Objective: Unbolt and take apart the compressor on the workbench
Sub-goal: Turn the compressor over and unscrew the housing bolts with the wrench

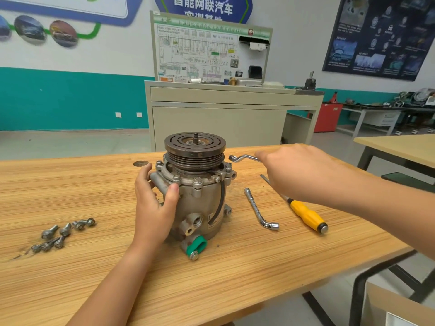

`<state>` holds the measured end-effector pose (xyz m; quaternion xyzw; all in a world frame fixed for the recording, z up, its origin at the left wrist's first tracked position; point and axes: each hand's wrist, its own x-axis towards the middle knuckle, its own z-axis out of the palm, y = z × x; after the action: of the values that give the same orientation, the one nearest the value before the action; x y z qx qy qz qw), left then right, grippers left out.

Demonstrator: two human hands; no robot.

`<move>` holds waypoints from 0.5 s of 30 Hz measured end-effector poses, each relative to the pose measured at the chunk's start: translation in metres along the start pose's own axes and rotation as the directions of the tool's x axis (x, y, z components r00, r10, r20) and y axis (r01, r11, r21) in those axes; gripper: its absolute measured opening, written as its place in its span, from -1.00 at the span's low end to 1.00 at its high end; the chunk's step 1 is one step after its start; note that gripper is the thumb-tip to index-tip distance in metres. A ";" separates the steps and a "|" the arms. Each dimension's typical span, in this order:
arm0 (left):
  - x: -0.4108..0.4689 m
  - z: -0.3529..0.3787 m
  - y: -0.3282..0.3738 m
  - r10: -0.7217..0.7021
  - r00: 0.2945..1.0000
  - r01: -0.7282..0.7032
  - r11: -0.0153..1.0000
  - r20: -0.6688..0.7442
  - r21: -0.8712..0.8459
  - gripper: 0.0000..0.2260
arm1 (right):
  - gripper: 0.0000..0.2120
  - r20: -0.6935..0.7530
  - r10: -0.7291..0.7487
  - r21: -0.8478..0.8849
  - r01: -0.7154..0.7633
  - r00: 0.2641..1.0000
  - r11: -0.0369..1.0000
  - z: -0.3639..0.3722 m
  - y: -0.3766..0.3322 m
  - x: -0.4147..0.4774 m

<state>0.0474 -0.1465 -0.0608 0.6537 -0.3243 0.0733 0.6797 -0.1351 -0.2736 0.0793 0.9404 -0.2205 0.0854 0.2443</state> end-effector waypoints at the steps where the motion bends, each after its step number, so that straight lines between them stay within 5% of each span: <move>1: 0.000 0.000 0.000 0.001 1.000 -0.001 1.000 -0.001 0.000 -0.34 | -0.67 0.015 -0.004 -0.003 0.004 1.000 1.000 -0.003 -0.001 -0.001; 10: 0.000 0.000 -0.001 -0.013 1.000 0.013 1.000 0.002 -0.005 -0.30 | -0.56 0.191 -0.110 -0.259 0.158 0.975 0.953 -0.023 -0.036 0.003; 15: 0.001 0.000 -0.001 -0.012 1.000 0.012 1.000 0.005 0.006 -0.30 | -0.59 0.203 -0.096 -0.257 0.148 0.974 0.955 -0.024 -0.029 -0.002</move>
<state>0.0486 -0.1472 -0.0616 0.6579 -0.3219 0.0685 0.6774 -0.1251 -0.2379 0.0877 0.9139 -0.1937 -0.0502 0.3532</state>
